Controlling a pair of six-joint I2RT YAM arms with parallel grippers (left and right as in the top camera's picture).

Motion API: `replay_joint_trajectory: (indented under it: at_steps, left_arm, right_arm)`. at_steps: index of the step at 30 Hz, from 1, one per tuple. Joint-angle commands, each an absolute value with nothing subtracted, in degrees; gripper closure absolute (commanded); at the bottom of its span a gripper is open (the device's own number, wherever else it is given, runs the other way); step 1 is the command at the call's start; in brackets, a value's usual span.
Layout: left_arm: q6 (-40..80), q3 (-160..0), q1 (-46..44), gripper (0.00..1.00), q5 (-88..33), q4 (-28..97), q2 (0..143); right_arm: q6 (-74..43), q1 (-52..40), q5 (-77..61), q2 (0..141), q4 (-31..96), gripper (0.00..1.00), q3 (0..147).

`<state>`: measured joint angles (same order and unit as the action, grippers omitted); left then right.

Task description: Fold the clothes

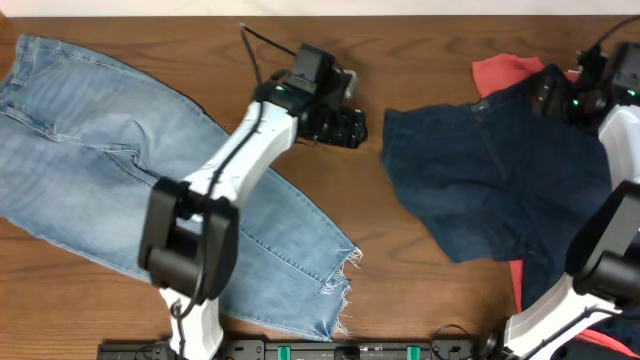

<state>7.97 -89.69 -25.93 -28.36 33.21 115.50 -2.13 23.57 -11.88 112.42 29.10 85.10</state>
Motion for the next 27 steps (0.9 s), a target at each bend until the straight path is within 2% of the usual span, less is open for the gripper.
replay_joint_trajectory:
  at_steps: [1, 9, 19, 21, 27]
  left_arm:
    - [9.32, -89.84, -27.07, 0.29, -30.89, 31.66, 117.58]
    - [9.3, -89.84, -28.08, 0.28, -30.83, 28.38, 119.98]
    - [9.32, -89.84, -28.12, 0.28, -30.85, 26.61, 120.01]
    - [9.32, -89.84, -28.12, 0.27, -30.83, 26.61, 120.01]
    - [9.32, -89.84, -28.56, 0.27, -30.83, 26.59, 120.01]
  right_arm:
    - [-0.14, 27.83, -12.27, 114.83, 26.5, 0.12, 84.86]
    - [0.56, 33.69, -12.49, 118.3, 19.64, 0.12, 84.86]
    - [3.97, 34.33, -13.37, 123.72, 16.25, 0.16, 84.86]
    - [3.99, 34.33, -14.76, 124.51, 16.27, 0.23, 84.86]
    - [3.88, 34.33, -21.1, 123.15, 16.38, 0.68, 85.23]
